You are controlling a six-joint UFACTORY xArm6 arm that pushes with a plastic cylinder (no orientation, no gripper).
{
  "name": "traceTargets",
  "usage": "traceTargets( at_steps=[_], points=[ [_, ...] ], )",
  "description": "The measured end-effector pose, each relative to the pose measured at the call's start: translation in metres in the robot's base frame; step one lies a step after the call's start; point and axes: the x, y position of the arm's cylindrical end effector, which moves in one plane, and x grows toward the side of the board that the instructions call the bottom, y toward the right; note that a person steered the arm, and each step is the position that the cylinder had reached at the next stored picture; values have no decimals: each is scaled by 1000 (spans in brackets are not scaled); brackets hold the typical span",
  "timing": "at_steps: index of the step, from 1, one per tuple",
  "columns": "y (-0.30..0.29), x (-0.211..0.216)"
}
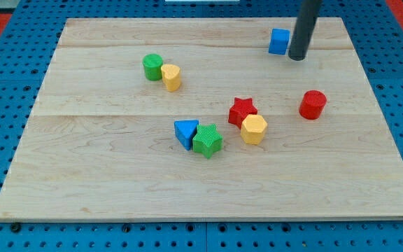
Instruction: Push the blue cube slightly left
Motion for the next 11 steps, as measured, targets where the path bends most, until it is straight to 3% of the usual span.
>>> traceTargets(
  at_steps=[2,3,11],
  points=[
    [-4,-41],
    [-37,-36],
    [-39,-30]
  ],
)
